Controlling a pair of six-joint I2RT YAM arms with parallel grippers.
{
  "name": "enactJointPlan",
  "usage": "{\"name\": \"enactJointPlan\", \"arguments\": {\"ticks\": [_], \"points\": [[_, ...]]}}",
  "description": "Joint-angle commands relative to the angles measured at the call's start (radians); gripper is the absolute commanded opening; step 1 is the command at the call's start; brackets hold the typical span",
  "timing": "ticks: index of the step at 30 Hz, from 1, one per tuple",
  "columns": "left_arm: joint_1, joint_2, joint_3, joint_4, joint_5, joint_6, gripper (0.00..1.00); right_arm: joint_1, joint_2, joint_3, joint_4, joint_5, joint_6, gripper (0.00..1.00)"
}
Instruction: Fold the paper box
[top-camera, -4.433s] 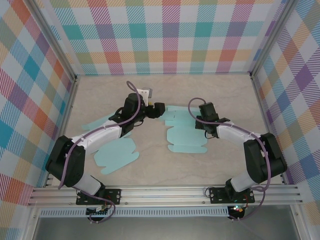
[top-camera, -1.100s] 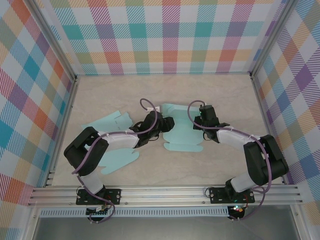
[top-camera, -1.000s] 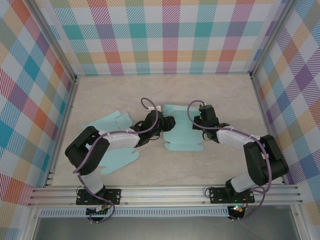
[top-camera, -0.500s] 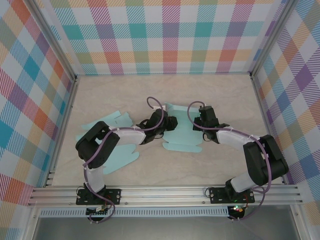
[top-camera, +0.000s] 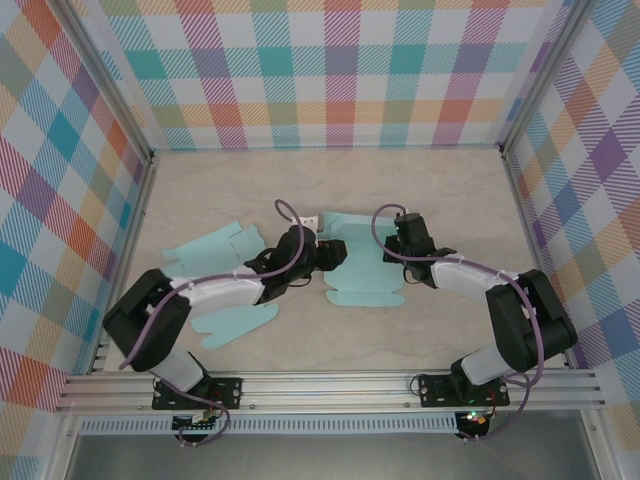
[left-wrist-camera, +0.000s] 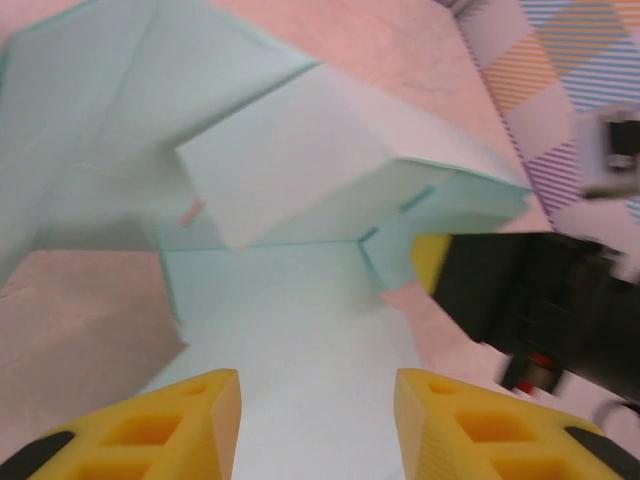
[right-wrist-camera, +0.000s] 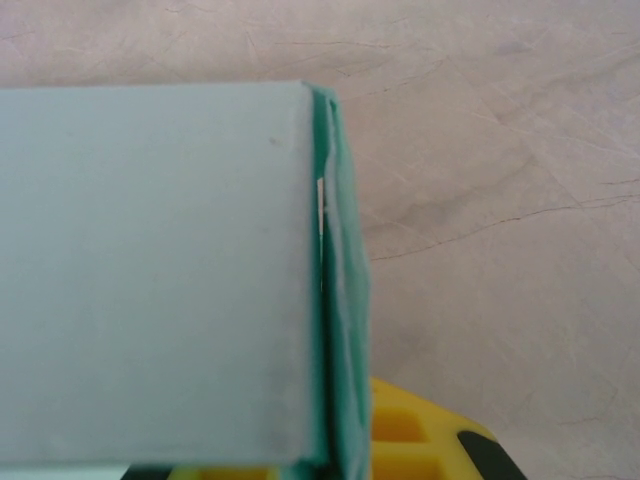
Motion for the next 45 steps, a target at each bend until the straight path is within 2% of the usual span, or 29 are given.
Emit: {"name": "enactJointPlan", "arguments": {"ticks": [1,4,8,11,14,20,23,30,37,45], "points": [[-0.031,-0.108,-0.020,-0.096,0.000,0.075,0.46,0.005,-0.016,0.009,0.020,-0.014,0.013,0.00],[-0.033,-0.195,-0.020,-0.152,-0.064,0.108,0.47,0.005,-0.022,0.008,0.017,-0.022,0.017,0.00],[-0.027,-0.276,0.030,-0.264,-0.244,0.216,0.48,0.005,-0.036,0.007,0.013,-0.030,0.015,0.00],[0.000,-0.265,0.103,-0.386,-0.414,0.262,0.48,0.005,-0.045,0.011,0.003,-0.038,0.011,0.00],[0.060,-0.225,0.139,-0.426,-0.456,0.276,0.48,0.005,-0.056,0.012,-0.008,-0.045,0.009,0.00],[0.219,-0.093,0.136,-0.353,-0.360,0.232,0.44,0.005,-0.065,0.009,-0.008,-0.066,0.017,0.00],[0.253,-0.022,0.146,-0.303,-0.312,0.249,0.43,0.005,-0.061,0.014,-0.016,-0.074,0.017,0.00],[0.256,0.111,0.174,-0.216,-0.174,0.305,0.43,0.005,-0.027,0.039,-0.042,-0.077,0.016,0.00],[0.237,0.125,0.131,-0.108,-0.022,0.314,0.40,0.005,0.033,0.077,-0.072,-0.064,0.020,0.00],[0.174,0.149,0.076,-0.037,0.039,0.330,0.35,0.005,0.103,0.113,-0.095,-0.047,0.023,0.00]]}}
